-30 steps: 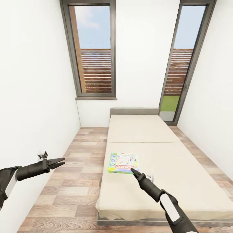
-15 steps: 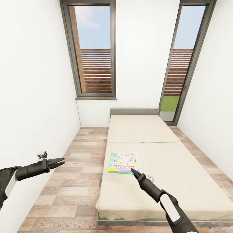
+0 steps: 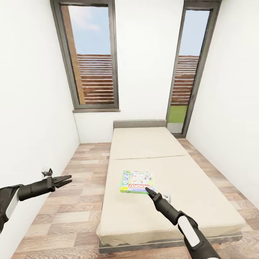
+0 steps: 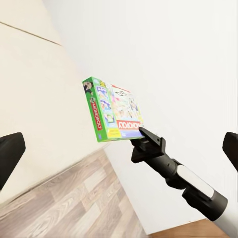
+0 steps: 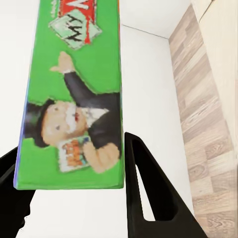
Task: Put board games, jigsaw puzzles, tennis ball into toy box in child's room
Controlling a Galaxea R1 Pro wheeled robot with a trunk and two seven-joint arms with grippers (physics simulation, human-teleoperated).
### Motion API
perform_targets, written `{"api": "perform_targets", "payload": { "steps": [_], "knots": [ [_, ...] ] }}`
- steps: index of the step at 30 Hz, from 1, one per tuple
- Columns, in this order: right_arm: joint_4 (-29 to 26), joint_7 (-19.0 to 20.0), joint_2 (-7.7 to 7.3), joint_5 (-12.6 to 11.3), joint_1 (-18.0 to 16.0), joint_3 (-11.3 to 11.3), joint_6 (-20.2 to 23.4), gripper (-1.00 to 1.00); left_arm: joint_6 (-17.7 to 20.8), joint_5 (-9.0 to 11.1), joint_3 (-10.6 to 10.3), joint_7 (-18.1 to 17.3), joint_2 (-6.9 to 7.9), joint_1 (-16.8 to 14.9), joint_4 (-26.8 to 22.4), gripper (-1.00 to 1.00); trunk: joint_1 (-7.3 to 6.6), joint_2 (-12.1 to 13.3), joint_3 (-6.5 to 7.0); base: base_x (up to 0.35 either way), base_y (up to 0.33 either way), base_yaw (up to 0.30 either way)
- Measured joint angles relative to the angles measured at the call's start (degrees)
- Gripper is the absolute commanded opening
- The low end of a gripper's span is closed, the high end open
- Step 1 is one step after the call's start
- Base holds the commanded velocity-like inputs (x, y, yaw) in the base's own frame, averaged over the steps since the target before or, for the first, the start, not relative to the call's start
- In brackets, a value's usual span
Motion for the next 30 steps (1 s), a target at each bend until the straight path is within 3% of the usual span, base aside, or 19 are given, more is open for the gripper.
{"api": "perform_targets", "payload": {
  "steps": [30],
  "knots": [
    [0.1,0.0,-0.15,0.1,0.0,-0.1,0.0,-1.0,0.0,0.0,0.1,-0.1,0.0,0.0,0.0,1.0,0.0,0.0,0.89,0.0,-0.002,-0.258]
  ]
}}
